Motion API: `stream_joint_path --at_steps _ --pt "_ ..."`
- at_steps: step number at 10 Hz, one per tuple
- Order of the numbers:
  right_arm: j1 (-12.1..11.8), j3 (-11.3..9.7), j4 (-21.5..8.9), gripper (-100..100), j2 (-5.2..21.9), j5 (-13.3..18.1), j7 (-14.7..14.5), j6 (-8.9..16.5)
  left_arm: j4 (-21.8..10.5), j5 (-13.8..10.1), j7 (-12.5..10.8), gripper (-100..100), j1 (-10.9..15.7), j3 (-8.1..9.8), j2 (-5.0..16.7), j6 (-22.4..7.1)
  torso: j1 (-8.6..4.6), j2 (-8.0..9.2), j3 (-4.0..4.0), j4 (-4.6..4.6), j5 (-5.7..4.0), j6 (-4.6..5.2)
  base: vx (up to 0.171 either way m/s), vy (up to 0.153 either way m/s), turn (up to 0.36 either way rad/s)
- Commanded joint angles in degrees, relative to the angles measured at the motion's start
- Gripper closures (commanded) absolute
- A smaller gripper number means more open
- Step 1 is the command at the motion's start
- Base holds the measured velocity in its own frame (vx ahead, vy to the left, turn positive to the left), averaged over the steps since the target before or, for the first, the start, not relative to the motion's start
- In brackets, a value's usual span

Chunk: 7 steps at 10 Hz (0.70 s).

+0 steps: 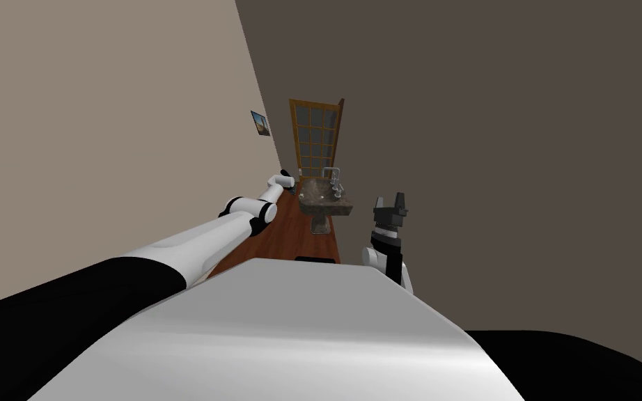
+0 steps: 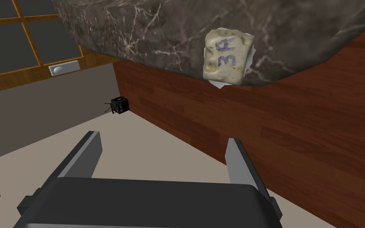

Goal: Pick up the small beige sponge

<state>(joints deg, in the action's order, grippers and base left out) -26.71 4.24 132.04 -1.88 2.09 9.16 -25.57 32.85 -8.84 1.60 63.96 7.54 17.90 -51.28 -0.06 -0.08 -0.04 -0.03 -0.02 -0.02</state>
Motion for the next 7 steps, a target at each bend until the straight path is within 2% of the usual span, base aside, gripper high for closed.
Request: stream_joint_path --at_steps 1,2,3,4,6,7 --pt "0.0 0.0 0.0 0 0.0 0.0 0.0 0.0 -2.0 -0.21 0.02 -100 1.08 0.06 -0.08 -0.69 0.0 0.0 0.0 0.0 0.0 0.0 0.0 -0.018 0.018" --pt "0.0 0.0 0.0 0 0.0 0.0 0.0 0.0 -3.97 -0.61 0.07 -100 2.43 0.17 -0.27 -2.12 0.01 0.0 0.0 0.0 0.0 0.01 0.0 -0.028 0.018" --pt "0.0 0.0 0.0 0 0.0 0.0 0.0 0.0 -3.97 -0.61 0.07 -100 2.43 0.17 -0.27 -2.12 -0.03 -0.01 -0.01 -0.01 0.0 0.01 0.0 -0.028 0.021" --pt "0.0 0.0 0.0 0 0.0 0.0 0.0 0.0 -5.72 -0.96 0.11 -100 3.59 0.27 -0.48 -3.37 -0.02 -0.01 -0.01 0.0 0.0 0.0 0.001 -0.034 0.04" --pt "0.0 0.0 0.0 0 0.0 0.0 0.0 0.0 -5.72 -0.96 0.11 -100 3.59 0.27 -0.48 -3.37 -0.04 -0.01 -0.01 0.0 -0.01 0.01 0.001 -0.022 0.006" --pt "0.0 0.0 0.0 0 0.0 0.0 0.0 0.0 -7.24 -1.25 0.15 -100 4.54 0.35 -0.73 -4.42 0.02 -0.01 -0.01 -0.01 0.0 0.01 0.019 -0.013 0.004"
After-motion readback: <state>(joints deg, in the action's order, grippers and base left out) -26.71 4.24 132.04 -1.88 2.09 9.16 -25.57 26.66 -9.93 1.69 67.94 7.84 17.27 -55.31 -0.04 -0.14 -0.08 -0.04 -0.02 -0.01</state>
